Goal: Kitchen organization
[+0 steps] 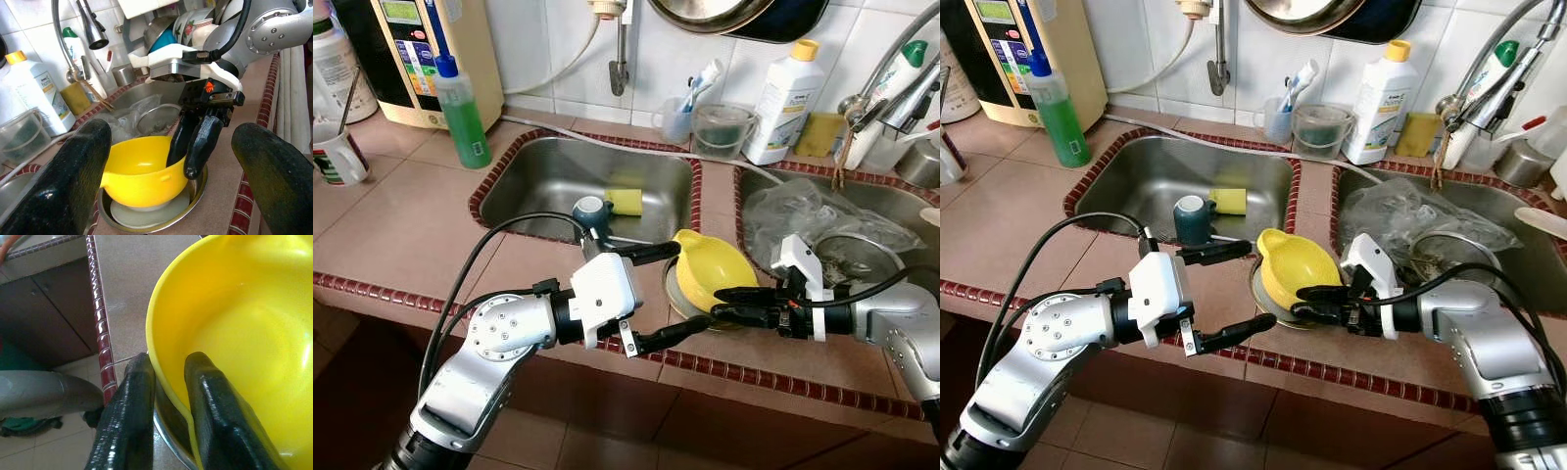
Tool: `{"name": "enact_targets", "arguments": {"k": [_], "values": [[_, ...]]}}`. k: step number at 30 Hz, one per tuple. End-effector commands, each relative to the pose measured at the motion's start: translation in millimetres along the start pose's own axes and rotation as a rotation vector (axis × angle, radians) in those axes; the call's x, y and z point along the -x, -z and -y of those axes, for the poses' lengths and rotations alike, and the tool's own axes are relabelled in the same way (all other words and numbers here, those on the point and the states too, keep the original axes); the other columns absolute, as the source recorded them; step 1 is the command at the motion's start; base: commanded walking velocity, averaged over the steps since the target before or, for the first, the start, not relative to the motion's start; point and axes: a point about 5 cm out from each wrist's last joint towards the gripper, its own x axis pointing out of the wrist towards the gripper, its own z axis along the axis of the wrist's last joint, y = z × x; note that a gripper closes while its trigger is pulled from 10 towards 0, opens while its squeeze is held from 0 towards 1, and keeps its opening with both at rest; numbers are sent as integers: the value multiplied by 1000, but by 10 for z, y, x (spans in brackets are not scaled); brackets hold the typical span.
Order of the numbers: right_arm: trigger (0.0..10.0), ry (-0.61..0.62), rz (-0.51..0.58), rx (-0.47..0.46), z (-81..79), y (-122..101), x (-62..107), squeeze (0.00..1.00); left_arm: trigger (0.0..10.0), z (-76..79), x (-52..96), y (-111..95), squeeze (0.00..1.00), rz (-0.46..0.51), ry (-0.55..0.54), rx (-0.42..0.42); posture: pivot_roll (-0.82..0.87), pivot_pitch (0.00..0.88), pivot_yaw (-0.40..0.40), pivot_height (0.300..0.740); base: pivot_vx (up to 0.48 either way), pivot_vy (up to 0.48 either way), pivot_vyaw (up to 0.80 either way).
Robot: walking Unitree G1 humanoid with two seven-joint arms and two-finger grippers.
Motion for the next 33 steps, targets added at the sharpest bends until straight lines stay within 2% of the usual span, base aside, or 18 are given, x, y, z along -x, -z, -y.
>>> {"name": "enact_targets", "arguments": {"k": [1, 23, 29, 33], "values": [[0, -17, 4, 3, -14, -41, 0, 0, 10000, 7, -4, -64, 0, 20, -1, -17, -39, 74, -36, 740, 0, 0, 0], [0, -22, 123, -59, -3, -109, -79, 0, 10000, 19, -7, -77, 0, 23, 4, -17, -26, 59, -34, 740, 0, 0, 0], [0, 0, 223, -82, 22, -154, -137, 0, 10000, 14, -3, -88, 0, 22, 7, -13, -20, 69, -27, 740, 0, 0, 0], [0, 2, 249, -91, 18, -159, -172, 0, 10000, 9, 3, -84, 0, 18, 6, -13, -18, 71, -24, 740, 0, 0, 0]]}}
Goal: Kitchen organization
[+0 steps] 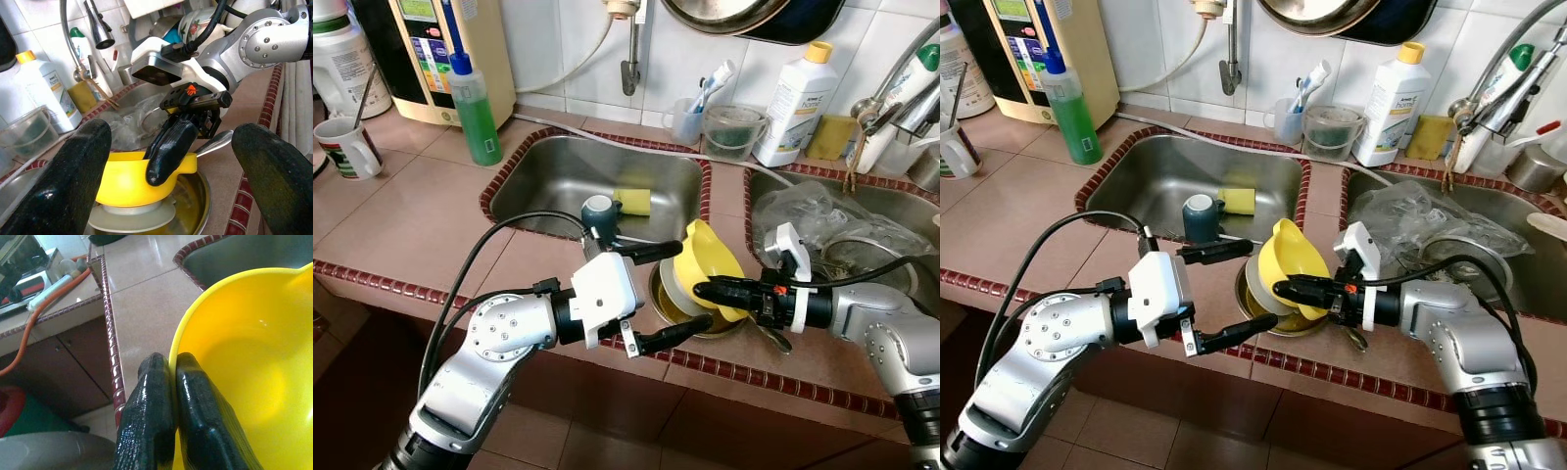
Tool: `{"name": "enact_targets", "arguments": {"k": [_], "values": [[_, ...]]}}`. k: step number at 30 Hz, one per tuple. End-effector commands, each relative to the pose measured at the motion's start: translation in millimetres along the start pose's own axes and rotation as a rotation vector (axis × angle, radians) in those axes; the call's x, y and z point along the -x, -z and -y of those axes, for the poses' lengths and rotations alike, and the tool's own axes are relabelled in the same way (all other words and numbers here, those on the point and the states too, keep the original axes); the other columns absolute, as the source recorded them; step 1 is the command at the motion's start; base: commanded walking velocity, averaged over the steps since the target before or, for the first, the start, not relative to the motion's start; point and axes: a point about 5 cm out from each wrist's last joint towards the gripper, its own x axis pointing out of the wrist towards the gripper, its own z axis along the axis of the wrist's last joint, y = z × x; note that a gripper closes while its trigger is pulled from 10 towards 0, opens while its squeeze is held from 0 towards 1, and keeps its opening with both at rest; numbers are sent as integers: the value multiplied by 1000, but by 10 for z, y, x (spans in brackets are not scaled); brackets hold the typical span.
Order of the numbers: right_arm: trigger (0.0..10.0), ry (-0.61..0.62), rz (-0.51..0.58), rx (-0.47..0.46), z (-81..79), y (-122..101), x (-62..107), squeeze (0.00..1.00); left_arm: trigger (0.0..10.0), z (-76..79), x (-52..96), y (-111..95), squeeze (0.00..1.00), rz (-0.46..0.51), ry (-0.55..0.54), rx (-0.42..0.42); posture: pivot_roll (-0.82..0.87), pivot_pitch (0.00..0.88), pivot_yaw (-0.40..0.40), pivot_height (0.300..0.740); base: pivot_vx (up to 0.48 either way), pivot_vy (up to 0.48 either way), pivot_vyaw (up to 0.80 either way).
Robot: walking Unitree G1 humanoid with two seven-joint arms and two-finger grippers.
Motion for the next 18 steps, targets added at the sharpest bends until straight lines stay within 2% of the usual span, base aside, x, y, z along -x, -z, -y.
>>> {"name": "enact_targets", "arguments": {"k": [1, 6, 7, 8, 9, 15, 18], "values": [[0, 18, 37, 5, 23, -58, 23, 0, 10000, 5, 2, -55, 0, 15, 4, -10, -15, 71, -23, 740, 0, 0, 0], [0, 29, 47, 15, 20, -87, 58, 0, 10000, -3, 11, -51, 0, 12, 1, -8, -16, 70, -23, 740, 0, 0, 0], [5216, 35, 52, 16, 21, -107, 71, 0, 10000, -3, 12, -51, 0, 12, 1, -8, -18, 69, -22, 740, 0, 0, 0], [5216, 40, 56, 16, 22, -121, 80, 0, 10000, -3, 12, -50, 0, 12, 1, -8, -18, 69, -22, 740, 0, 0, 0], [10000, 44, 59, 18, 24, -135, 88, 0, 10000, -3, 10, -49, 0, 12, 1, -8, -20, 67, -22, 740, 0, 0, 0], [10000, 50, 109, -1, 35, -255, 151, 0, 10000, -5, -9, -48, 0, 16, 4, -6, -27, 66, -20, 740, 0, 0, 0], [10000, 57, 128, 19, 38, -333, 174, 0, 10000, -12, -13, -44, 0, 18, 5, -7, -32, 64, -18, 740, 0, 0, 0]]}}
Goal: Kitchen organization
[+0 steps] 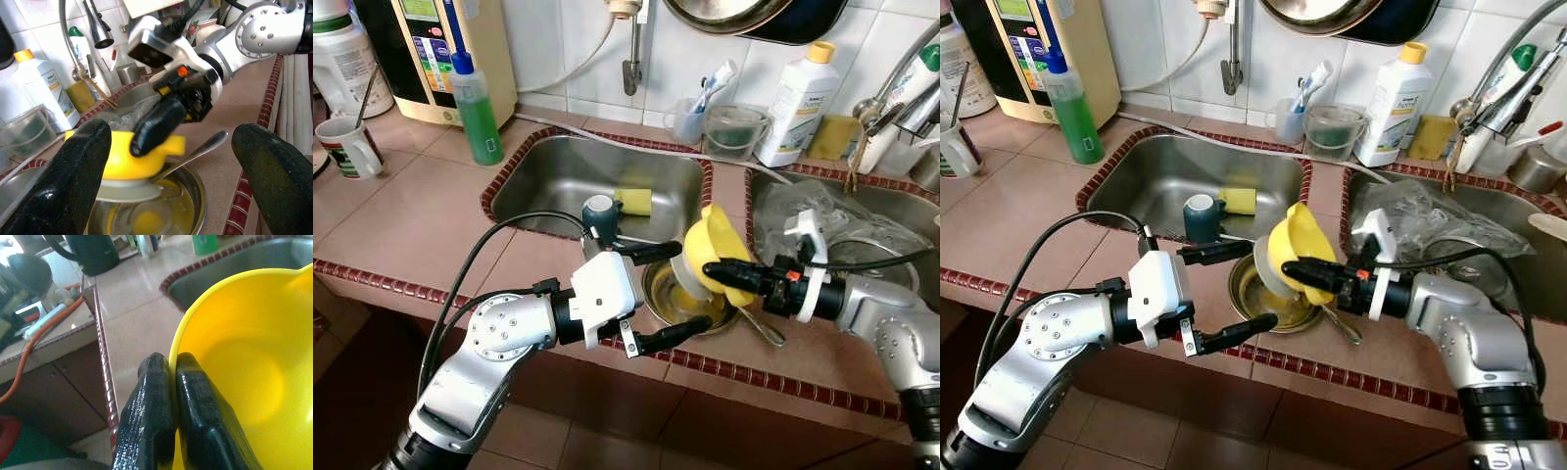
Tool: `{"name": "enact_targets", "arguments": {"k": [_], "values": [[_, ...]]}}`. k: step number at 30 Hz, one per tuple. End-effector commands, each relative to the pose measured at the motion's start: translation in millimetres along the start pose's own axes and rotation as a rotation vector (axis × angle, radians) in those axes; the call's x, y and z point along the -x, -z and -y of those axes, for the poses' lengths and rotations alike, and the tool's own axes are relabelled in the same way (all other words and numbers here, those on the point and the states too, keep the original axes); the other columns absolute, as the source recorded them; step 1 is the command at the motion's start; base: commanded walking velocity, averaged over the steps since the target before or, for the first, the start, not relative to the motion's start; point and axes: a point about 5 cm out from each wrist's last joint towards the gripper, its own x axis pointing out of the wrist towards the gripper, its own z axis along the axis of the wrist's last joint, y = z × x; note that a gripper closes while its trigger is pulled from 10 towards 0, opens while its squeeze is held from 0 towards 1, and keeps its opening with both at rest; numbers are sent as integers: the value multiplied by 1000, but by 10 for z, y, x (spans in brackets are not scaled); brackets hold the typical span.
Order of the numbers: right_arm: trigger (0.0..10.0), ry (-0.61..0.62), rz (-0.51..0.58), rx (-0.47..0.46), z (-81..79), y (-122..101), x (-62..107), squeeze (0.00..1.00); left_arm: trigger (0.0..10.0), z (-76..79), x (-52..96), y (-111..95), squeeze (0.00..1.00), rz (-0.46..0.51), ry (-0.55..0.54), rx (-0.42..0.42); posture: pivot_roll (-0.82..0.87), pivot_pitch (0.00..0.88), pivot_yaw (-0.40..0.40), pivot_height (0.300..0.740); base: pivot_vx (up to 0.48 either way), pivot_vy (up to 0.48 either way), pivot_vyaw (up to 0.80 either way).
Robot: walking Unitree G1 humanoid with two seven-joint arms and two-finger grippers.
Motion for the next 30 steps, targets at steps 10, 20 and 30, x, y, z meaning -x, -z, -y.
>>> {"name": "enact_targets", "arguments": {"k": [10, 20, 30], "values": [[10000, 34, 122, 128, -17, -560, 91, 0, 10000, -95, -6, -27, 0, 14, -16, -21, -41, 49, -15, 740, 0, 0, 0], [10000, 74, 196, 172, -21, -752, 126, 0, 10000, -267, 17, -17, 0, 20, -74, -21, -45, 31, -13, 740, 0, 0, 0], [10000, 288, 353, 277, 26, -920, 230, 0, 10000, -646, 147, 109, 0, -12, -306, -9, -48, 10, -21, 740, 0, 0, 0]]}}
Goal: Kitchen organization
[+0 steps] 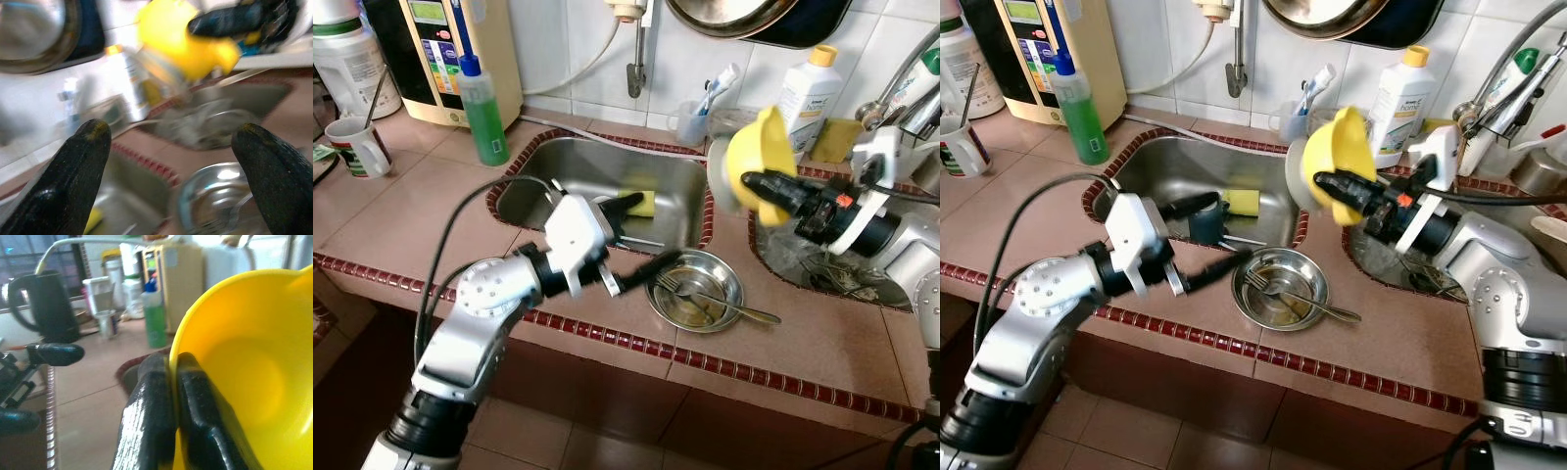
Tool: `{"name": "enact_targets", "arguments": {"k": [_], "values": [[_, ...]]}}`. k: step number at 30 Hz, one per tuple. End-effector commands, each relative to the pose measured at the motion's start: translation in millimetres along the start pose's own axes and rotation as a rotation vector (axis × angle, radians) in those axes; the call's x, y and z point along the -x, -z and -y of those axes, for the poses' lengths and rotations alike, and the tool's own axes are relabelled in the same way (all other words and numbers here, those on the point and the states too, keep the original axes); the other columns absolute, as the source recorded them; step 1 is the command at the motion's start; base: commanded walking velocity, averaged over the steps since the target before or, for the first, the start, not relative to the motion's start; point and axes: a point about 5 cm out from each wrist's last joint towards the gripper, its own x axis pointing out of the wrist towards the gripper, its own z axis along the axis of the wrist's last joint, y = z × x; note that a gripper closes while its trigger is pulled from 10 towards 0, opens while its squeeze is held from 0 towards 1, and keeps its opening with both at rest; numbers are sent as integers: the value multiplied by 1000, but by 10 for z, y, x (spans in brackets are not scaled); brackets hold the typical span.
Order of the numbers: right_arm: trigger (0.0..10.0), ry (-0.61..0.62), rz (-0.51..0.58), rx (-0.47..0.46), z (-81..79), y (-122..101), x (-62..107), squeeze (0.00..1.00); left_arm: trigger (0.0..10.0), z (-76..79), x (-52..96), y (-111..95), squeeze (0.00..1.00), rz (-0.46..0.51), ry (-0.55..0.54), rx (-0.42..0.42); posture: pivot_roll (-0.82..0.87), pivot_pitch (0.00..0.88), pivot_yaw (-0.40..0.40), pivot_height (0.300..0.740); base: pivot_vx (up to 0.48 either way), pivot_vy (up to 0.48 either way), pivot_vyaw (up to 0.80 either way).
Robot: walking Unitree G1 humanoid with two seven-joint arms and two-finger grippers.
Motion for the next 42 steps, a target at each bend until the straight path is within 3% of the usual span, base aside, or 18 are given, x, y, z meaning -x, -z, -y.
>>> {"name": "enact_targets", "arguments": {"k": [1, 4, 5, 8, 9, 12, 20, 30, 42], "values": [[10000, 92, 67, 92, 48, -162, 10, 0, 10000, -82, 8, 11, 0, -19, -44, -51, -49, 8, -21, 740, 0, 0, 0], [10000, 200, 137, 133, 60, -206, 3, 0, 10000, -220, -5, 80, 0, -58, -151, -64, -52, 0, -19, 740, 0, 0, 0], [10000, 224, 153, 166, 9, -183, -15, 0, 10000, -298, -23, 86, 0, -40, -225, -40, -56, 0, -19, 740, 0, 0, 0], [10000, 272, 188, 155, -3, -164, -42, 0, 10000, -352, -43, 77, 0, -18, -273, -9, -55, 0, -16, 740, 0, 0, 0], [10000, 327, 213, 169, -37, -121, -85, 0, 10000, -426, -77, 58, 0, 11, -350, 32, -56, 0, -9, 740, 0, 0, 0], [10000, 366, 227, 182, -84, -62, -125, 0, 10000, -489, -114, 50, 0, 33, -426, 79, -54, 0, -8, 740, 0, 0, 0], [10000, 514, 226, 170, -186, 212, -116, 0, 10000, -566, -171, 131, 0, 61, -507, 230, -67, 0, 1, 740, 0, 0, 0], [10000, 580, 226, 159, -273, 344, -93, 0, 10000, -516, -261, 221, 0, 43, -517, 282, -85, 0, 17, 740, 0, 0, 0], [10000, 566, 235, 153, -344, 373, -157, 0, 10000, -566, -271, 207, 0, 55, -528, 279, -83, 0, 9, 740, 193, 0, 0]]}}
